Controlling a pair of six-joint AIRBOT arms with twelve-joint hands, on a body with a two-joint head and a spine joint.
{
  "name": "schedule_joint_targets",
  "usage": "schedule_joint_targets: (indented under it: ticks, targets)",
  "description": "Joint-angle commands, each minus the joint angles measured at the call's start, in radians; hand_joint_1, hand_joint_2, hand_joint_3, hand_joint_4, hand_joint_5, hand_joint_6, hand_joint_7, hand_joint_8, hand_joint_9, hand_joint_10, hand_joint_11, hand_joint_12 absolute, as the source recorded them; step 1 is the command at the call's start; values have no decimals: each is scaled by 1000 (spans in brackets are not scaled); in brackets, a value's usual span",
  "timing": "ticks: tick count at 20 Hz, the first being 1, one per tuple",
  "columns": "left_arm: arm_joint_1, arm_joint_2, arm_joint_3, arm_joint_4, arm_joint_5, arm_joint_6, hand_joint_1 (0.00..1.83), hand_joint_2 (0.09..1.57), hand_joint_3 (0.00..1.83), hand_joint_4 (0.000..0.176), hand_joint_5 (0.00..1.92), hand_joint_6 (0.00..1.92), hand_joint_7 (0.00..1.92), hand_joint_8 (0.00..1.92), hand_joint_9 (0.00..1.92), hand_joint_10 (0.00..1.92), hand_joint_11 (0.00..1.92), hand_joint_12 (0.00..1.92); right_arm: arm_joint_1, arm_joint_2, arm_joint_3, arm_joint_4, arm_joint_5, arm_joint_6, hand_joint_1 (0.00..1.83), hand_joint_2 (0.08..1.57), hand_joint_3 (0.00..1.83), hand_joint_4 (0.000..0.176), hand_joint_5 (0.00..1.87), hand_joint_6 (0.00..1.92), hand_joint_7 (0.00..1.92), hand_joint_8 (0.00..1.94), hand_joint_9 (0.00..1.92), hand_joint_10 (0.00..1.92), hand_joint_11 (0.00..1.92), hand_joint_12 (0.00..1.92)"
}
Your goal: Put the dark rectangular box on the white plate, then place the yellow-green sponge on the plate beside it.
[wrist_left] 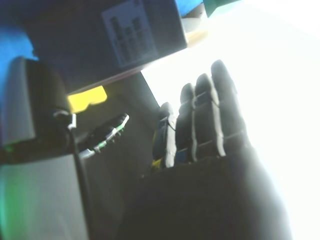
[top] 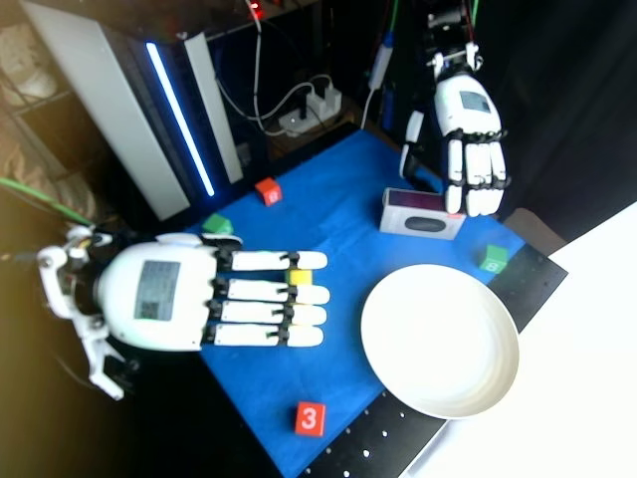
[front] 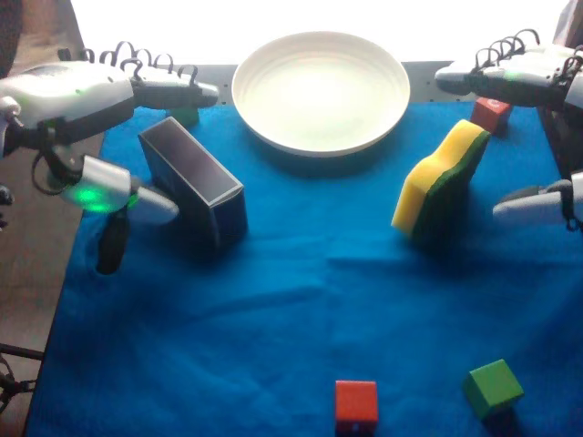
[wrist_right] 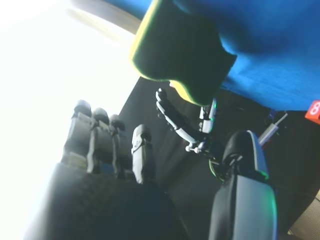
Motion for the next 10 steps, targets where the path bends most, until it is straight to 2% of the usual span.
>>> schedule_joint_targets:
  ticks: [1,2,3,5,6,7,9,10]
  targets:
    - [-23,-11,8,2,-81,-3,806,955,5,74,317,7,234,5,148,5,0,150,12,-4,6,38,102,8,825,1018,7,0,145,4,138,3,119,5,0,319]
    - [-35,-19,15,20,-64,-3,813,955,3,72,326,6,225,3,140,2,0,96,12,-5,7,36,102,8,818,1020,3,0,144,1,134,0,129,4,0,340]
    - [-47,-27,22,40,-45,-3,797,957,3,78,318,1,221,1,144,3,0,88,12,-6,7,34,102,9,827,1021,2,0,145,1,131,0,125,1,0,344]
    - [-76,-54,47,84,9,-3,740,953,1,101,307,0,232,4,171,12,41,113,12,-10,10,29,102,10,842,1033,4,4,140,0,116,2,98,5,0,255]
    - [-89,-69,61,106,35,-3,724,926,11,110,325,1,264,4,213,7,7,361,12,-12,12,26,102,12,861,1046,5,0,137,0,119,2,94,3,0,226]
    - [-97,-77,68,122,50,-3,737,928,9,103,332,1,267,2,198,8,1,310,12,-12,13,24,102,14,877,1049,3,0,138,0,120,1,91,1,0,203]
    - [-111,-87,72,167,90,-3,767,939,1,104,336,0,287,1,222,3,0,445,12,-14,15,19,102,18,857,1055,0,0,136,0,118,0,99,0,0,253]
    - [-116,-90,73,190,112,-4,790,947,3,91,337,1,295,3,234,6,0,458,12,-16,17,17,102,20,837,1053,0,14,131,0,122,0,107,0,0,341]
